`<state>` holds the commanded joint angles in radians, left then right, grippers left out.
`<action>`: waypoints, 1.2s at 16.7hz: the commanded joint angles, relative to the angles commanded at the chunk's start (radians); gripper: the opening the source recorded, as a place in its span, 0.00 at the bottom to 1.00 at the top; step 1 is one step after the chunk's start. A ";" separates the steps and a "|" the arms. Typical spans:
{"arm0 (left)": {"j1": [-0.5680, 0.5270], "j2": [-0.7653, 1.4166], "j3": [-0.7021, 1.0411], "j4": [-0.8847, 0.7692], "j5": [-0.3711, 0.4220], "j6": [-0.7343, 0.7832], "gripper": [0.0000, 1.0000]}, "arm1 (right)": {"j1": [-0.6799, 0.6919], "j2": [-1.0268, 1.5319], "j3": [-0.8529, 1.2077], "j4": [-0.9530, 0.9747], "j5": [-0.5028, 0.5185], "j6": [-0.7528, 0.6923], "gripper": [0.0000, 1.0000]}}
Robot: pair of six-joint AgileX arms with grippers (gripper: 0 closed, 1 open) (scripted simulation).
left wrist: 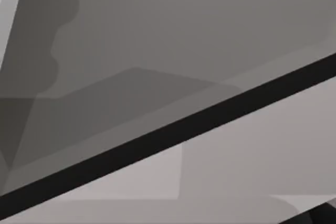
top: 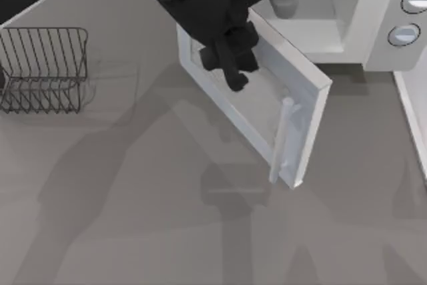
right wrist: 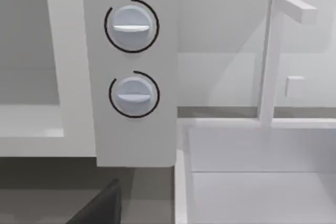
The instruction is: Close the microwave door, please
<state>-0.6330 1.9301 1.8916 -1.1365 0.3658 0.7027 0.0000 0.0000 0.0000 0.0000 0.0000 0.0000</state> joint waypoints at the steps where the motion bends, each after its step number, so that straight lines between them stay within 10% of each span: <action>1: -0.005 0.006 0.007 0.000 -0.002 -0.005 0.00 | 0.000 0.000 0.000 0.000 0.000 0.000 1.00; 20: -0.050 0.060 0.087 -0.006 -0.021 -0.057 0.00 | 0.000 0.000 0.000 0.000 0.000 0.000 1.00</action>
<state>-0.6834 1.9896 1.9784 -1.1427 0.3450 0.6462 0.0000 0.0000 0.0000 0.0000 0.0000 0.0000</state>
